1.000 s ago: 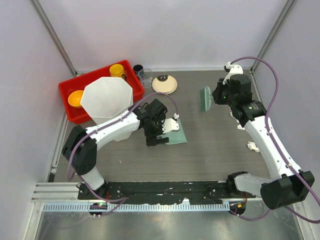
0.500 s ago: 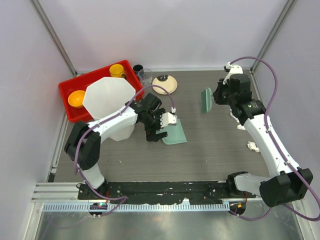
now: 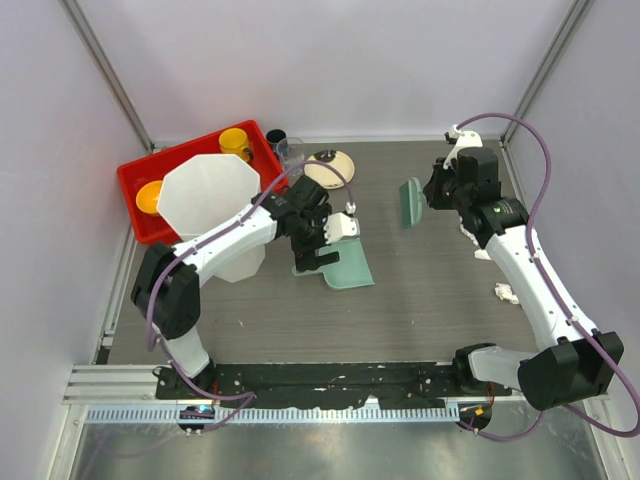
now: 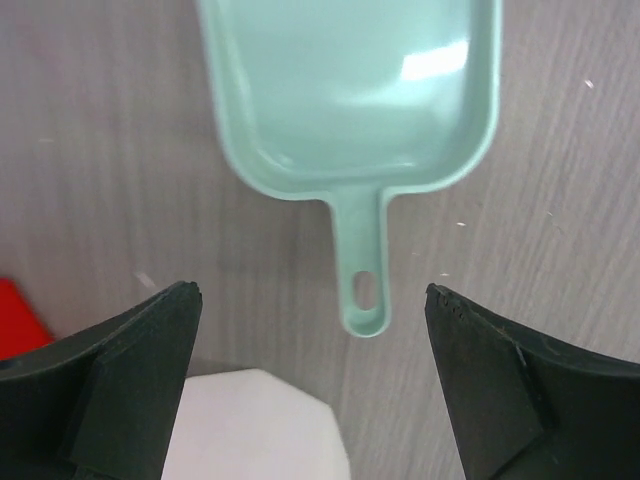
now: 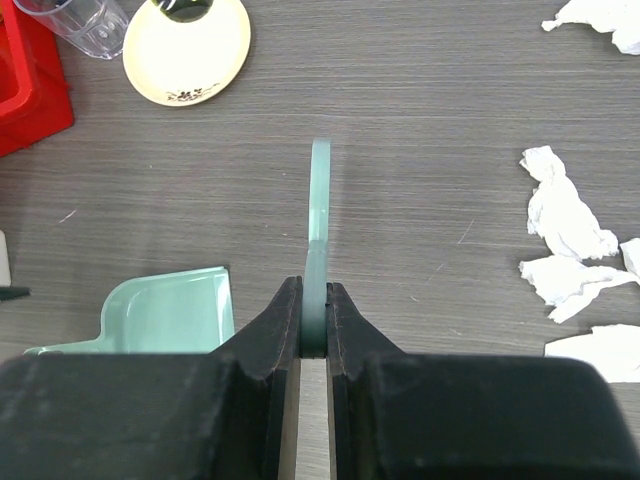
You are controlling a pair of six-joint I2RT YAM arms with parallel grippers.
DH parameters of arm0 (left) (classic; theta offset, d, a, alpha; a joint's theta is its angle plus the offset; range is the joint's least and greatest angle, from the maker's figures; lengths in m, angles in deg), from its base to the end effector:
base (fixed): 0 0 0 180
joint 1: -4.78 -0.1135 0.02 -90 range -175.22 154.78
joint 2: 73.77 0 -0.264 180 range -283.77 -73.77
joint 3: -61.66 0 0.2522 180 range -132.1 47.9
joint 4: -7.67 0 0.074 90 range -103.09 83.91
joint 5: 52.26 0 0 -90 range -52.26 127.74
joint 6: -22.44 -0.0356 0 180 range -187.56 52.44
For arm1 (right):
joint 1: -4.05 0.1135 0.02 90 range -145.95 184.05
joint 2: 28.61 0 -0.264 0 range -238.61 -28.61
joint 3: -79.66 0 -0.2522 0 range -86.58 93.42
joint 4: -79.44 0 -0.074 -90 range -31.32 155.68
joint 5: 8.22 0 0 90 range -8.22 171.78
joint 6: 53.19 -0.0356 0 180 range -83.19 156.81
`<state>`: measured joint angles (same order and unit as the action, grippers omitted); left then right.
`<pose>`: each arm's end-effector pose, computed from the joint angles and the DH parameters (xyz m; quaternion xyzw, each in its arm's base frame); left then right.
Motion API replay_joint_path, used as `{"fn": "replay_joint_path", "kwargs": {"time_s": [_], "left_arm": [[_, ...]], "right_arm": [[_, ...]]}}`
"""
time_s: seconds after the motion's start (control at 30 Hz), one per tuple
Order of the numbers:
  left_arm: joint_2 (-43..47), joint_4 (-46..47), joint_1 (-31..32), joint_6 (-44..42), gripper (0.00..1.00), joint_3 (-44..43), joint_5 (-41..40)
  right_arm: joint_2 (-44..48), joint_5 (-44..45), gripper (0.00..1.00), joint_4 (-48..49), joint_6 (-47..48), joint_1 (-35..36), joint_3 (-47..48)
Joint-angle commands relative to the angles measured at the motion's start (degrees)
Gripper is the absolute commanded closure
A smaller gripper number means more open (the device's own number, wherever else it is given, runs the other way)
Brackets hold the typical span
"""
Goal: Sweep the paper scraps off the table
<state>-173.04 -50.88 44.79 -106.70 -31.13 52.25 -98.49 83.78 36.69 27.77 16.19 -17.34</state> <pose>0.2692 -0.2376 0.2473 0.6381 0.7291 -0.1249 0.2135 0.2643 0.0556 0.3645 -0.0146 0.8642 0.0776 0.4969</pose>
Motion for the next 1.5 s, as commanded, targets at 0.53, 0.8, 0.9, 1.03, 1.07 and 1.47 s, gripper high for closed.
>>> {"fn": "replay_joint_path", "kwargs": {"time_s": [0.53, 0.8, 0.9, 1.03, 1.07, 1.47], "left_arm": [[6.5, 4.7, 7.5, 10.8, 0.0, 3.3, -12.6], [2.7, 10.7, 7.1, 10.0, 0.0, 8.3, -16.0], [2.0, 11.7, 6.7, 9.9, 0.0, 8.9, -16.7], [0.9, 11.2, 6.1, 9.7, 0.0, 9.1, -16.2], [0.7, 10.4, 6.0, 9.6, 0.01, 9.1, -15.2], [1.2, 4.8, 5.9, 11.1, 0.05, 9.8, -6.8]], "right_arm": [[1.0, -3.0, 0.99, 1.7, 0.9, -0.4, 2.0], [1.4, -3.9, 0.99, 1.7, 1.0, -0.3, 1.6], [1.7, -4.1, 0.99, 1.7, 1.1, -0.3, 1.6], [1.8, -4.3, 0.99, 1.7, 1.1, -0.3, 1.5], [1.7, -4.4, 0.99, 1.7, 1.0, -0.3, 1.5], [1.8, -4.9, 0.99, 1.7, 1.1, -0.3, 1.6]]}}
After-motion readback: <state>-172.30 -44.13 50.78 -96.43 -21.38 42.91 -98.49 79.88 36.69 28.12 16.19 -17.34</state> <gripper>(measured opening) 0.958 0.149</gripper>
